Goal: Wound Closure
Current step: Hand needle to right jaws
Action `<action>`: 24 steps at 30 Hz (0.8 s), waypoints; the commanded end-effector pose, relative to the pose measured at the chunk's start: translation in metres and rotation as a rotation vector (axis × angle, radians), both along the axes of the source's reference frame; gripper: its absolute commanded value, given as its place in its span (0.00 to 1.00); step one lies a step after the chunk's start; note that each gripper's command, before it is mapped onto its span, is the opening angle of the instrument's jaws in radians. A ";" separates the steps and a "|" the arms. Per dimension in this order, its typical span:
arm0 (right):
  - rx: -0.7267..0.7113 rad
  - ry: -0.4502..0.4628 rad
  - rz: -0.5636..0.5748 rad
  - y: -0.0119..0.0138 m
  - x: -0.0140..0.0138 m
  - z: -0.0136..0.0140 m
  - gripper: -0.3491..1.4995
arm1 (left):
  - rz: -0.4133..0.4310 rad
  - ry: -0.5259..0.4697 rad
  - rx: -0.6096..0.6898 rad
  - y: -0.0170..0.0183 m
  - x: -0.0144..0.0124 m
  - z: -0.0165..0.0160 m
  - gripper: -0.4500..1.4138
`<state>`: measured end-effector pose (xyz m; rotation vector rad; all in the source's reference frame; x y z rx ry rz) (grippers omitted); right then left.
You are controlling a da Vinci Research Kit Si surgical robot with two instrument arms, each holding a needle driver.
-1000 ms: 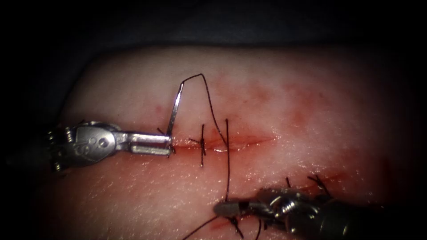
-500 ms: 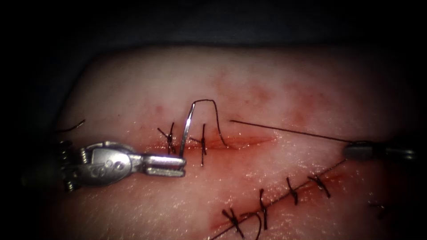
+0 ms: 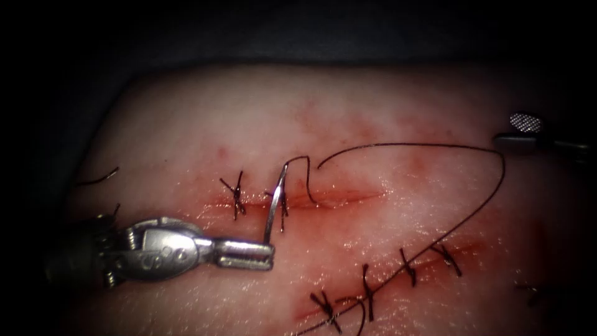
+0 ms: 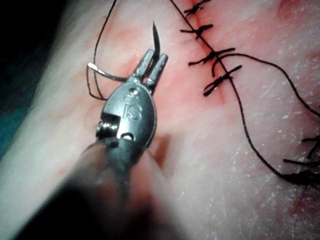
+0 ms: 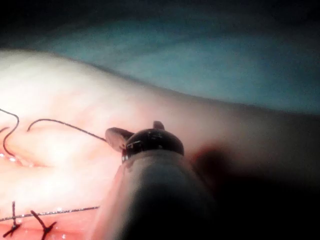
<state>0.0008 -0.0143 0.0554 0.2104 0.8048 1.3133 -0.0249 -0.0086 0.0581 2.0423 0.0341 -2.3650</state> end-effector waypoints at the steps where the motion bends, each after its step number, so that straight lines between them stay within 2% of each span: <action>1: -0.052 0.014 -0.046 0.0005 0.0006 0.0002 0.98 | -0.001 0.000 -0.004 0.0004 -0.0006 0.0003 0.00; 4: -0.125 0.011 -0.127 0.0001 -0.0001 -0.0006 0.99 | 0.000 0.003 -0.007 0.0001 -0.0009 0.0005 0.00; 9: -0.151 0.033 -0.171 -0.0005 -0.0013 -0.0028 0.99 | -0.003 0.002 -0.003 0.0007 -0.0014 0.0007 0.00; 10: -0.147 0.048 -0.173 -0.0006 -0.0012 -0.0034 0.99 | -0.004 0.002 -0.002 0.0008 -0.0016 0.0007 0.00; 13: -0.047 0.159 -0.086 -0.0014 -0.0005 -0.0052 0.96 | -0.008 0.004 0.005 0.0010 -0.0021 0.0009 0.00; 17: 0.053 0.347 0.057 -0.0026 0.0024 -0.0061 0.94 | -0.014 0.009 -0.019 0.0012 -0.0028 0.0015 0.00; 24: 0.140 0.508 0.123 -0.0055 0.0090 -0.0035 0.93 | -0.049 -0.002 -0.019 0.0017 -0.0033 0.0032 0.00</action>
